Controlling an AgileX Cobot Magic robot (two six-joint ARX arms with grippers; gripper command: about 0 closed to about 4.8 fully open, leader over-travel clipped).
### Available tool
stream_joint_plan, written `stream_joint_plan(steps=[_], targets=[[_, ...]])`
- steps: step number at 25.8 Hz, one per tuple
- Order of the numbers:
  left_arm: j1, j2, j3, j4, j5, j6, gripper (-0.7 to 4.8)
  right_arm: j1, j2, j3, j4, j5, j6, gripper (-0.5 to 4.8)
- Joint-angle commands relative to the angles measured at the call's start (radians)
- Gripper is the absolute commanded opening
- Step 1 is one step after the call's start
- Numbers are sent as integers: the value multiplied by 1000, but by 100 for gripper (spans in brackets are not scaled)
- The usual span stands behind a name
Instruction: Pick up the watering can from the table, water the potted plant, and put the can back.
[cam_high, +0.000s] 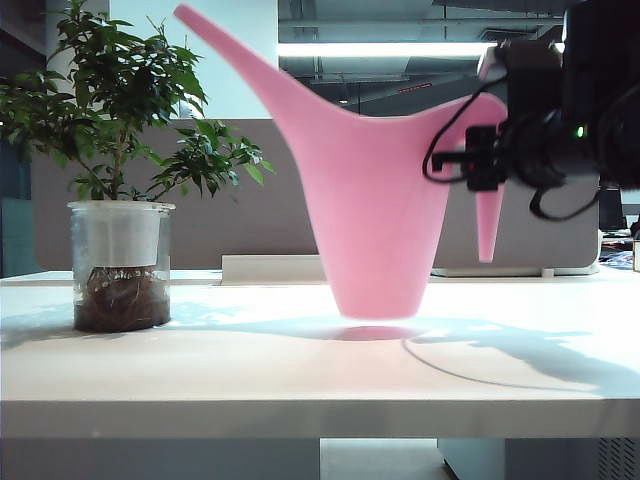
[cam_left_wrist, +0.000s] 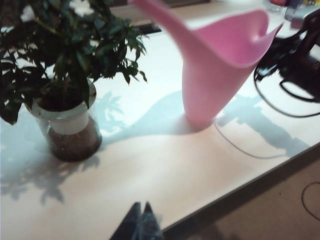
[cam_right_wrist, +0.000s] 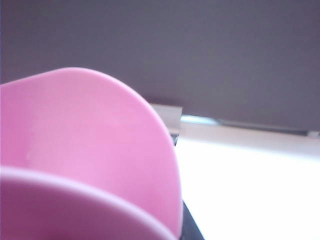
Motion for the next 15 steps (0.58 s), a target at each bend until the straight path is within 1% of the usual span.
stream_joint_plan(steps=[1, 7, 9, 10, 14, 15], targets=[[0, 0, 1, 7, 12, 2, -5, 1, 21, 8, 119, -6, 25, -4], [0, 0, 1, -1, 29, 2, -5, 1, 56, 5, 134, -7, 26, 2], [0, 0, 0, -2, 30, 1, -5, 2, 57, 3, 132, -7, 25, 57], [0, 0, 0, -3, 30, 1, -5, 2, 57, 0, 133, -6, 25, 115], [0, 0, 0, -30, 29, -2, -5, 1, 57, -2, 120, -7, 25, 123], [0, 0, 0, -40, 29, -2, -5, 2, 57, -2, 112, -11, 25, 146]])
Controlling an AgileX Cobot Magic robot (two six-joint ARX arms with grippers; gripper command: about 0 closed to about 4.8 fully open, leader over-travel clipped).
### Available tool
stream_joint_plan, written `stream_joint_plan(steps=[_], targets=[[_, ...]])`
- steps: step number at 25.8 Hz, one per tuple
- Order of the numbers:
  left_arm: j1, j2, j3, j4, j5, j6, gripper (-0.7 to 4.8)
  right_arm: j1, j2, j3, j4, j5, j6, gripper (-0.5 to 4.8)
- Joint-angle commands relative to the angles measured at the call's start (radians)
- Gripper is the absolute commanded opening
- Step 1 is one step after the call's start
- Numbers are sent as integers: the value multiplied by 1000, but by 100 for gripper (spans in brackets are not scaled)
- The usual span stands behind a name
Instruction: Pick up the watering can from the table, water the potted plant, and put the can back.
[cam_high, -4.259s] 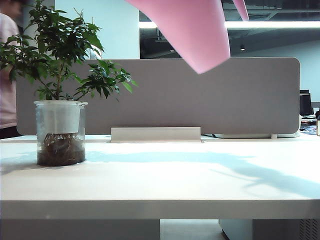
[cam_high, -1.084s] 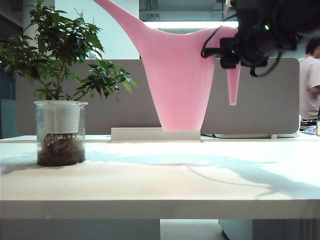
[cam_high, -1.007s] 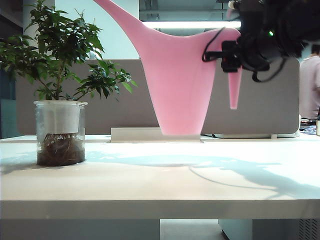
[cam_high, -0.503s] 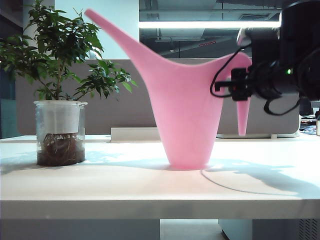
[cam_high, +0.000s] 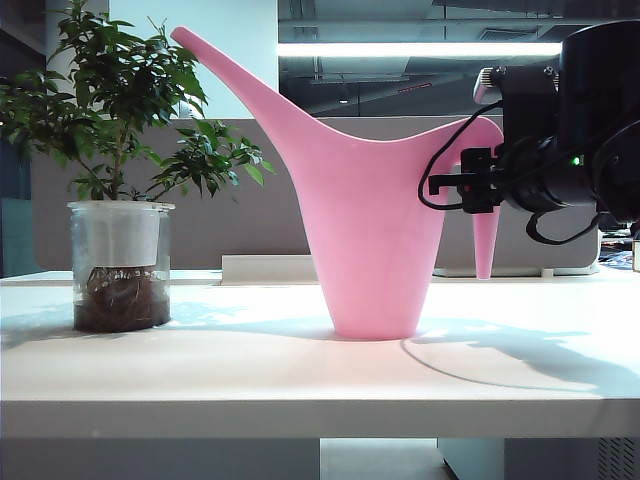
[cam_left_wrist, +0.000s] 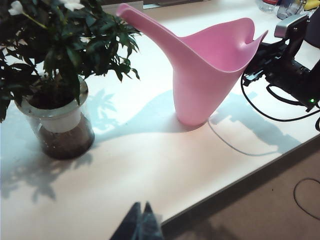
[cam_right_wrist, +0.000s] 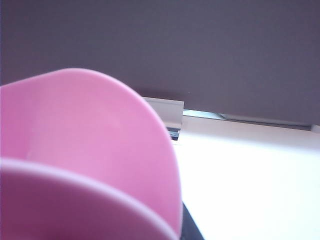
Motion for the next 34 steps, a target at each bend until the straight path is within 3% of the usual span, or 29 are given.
stream_joint_plan(steps=[1, 3, 5, 16, 17, 18, 19, 20, 21, 27, 34], targets=[[0, 0, 0, -36, 7, -1, -5, 2, -9, 5, 35, -10, 22, 190], [0, 0, 0, -52, 6, -1, -5, 2, -9, 3, 25, -26, 21, 319], [0, 0, 0, -77, 7, -1, -5, 2, -10, -6, 35, -25, 22, 402], [0, 0, 0, -88, 6, -1, -5, 4, -163, -171, 41, -23, 17, 400], [0, 0, 0, -88, 6, -1, -5, 4, -216, -215, 41, -23, 17, 394], [0, 0, 0, -88, 6, -1, -5, 4, -264, -255, 40, -26, 17, 344], [0, 0, 0, -88, 6, -1, -5, 4, -327, -304, 40, -26, 17, 229], [0, 0, 0, -88, 6, -1, -5, 4, -401, -362, 37, -26, 18, 56], [0, 0, 0, -88, 6, -1, -5, 4, -431, -385, 34, -26, 18, -5], [0, 0, 0, -88, 4, -1, -5, 4, -612, -561, 32, -118, 19, -1], [1, -19, -2, -85, 5, -1, -5, 29, -690, -652, -21, -116, 27, -1]])
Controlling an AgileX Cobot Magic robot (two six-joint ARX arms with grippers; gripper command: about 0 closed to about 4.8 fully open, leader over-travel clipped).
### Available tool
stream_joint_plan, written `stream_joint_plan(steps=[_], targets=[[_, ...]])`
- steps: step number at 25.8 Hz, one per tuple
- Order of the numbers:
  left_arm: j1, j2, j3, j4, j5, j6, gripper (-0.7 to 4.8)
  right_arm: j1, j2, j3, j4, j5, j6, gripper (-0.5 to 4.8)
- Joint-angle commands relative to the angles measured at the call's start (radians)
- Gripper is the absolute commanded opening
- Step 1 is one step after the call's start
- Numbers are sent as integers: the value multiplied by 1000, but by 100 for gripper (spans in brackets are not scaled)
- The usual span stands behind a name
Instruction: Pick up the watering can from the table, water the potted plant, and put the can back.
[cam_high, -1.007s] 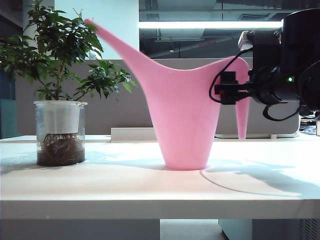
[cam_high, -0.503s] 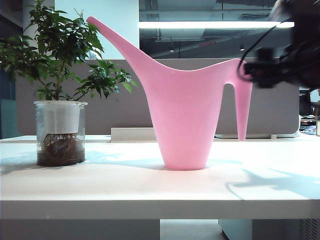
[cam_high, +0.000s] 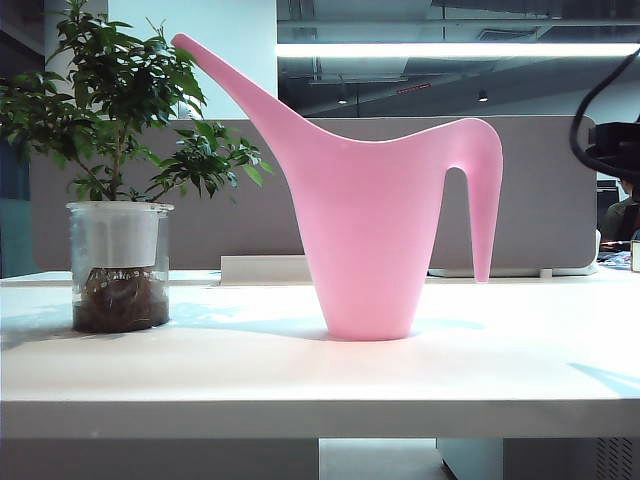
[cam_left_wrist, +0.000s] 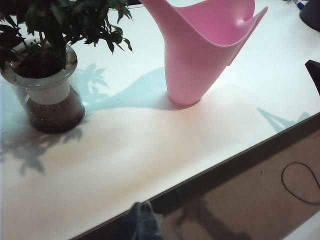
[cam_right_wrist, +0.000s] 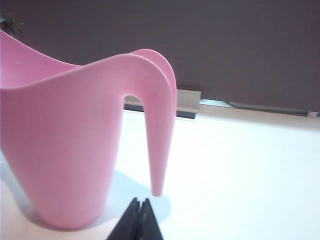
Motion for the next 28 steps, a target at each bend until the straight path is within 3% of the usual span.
stream_joint_plan(steps=[1, 4, 7, 11, 14, 16, 17, 22, 28], targets=[[1, -12, -2, 9, 3, 0, -5, 30, -9, -7, -1, -5, 4, -1], [2, -49, -72, 84, 6, 0, -5, 32, -6, -7, -47, -3, 4, -1], [2, -142, -235, 207, 5, 0, -5, 32, -6, -7, -87, -1, 4, -1], [2, -209, -426, 265, -12, 27, -6, 32, -6, -7, -107, -1, 4, -1], [2, -260, -597, 612, -31, 37, -5, 32, -6, -7, -108, -1, 4, -1], [2, -293, -682, 756, -43, 50, -5, 32, -6, -7, -108, -1, 3, -1], [2, -335, -766, 867, -123, 44, -5, 32, -6, -7, -108, -1, 4, -1], [2, -516, -924, 912, -422, -45, -5, 32, -6, -7, -108, -2, 3, -1], [2, -533, -1009, 920, -473, -56, -5, 31, -6, -6, -114, 0, 3, -1]])
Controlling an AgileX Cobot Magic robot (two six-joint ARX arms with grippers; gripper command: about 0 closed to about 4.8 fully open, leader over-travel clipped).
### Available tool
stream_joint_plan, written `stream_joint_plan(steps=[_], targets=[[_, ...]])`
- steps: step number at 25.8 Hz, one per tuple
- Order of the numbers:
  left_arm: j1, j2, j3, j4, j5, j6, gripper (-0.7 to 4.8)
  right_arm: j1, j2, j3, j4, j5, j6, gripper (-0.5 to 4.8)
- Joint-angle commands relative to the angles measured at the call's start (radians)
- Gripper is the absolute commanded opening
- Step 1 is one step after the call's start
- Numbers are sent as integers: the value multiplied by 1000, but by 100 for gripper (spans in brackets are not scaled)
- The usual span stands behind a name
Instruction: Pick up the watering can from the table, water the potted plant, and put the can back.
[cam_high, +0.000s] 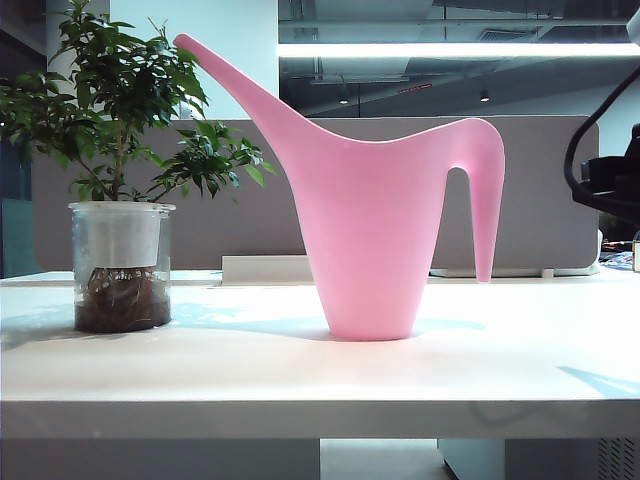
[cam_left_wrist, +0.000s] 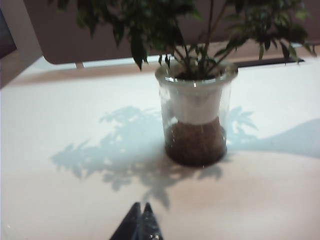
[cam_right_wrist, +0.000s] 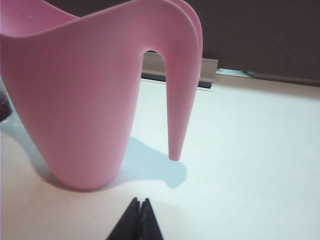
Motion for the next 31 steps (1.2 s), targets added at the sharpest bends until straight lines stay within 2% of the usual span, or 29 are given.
stream_joint_plan(steps=[1, 5, 21, 26, 27, 31], targets=[[0, 2, -44, 13, -9, -30, -5, 0, -1, -6, 3, 0, 3, -1], [0, 2, -92, -3, -7, -109, -5, 0, -2, -6, -9, 1, 3, -1], [0, 2, -92, -4, -2, -108, -5, -5, -29, -7, -16, 0, 3, -1], [0, 2, -92, -4, 0, -108, -5, -5, -331, -6, -264, 1, 3, -1], [0, 2, -92, -3, -1, -108, -5, -8, -444, -6, -337, 0, 3, -1], [0, 2, -92, -4, 0, -108, -5, -115, -655, -6, -396, -25, 3, -1]])
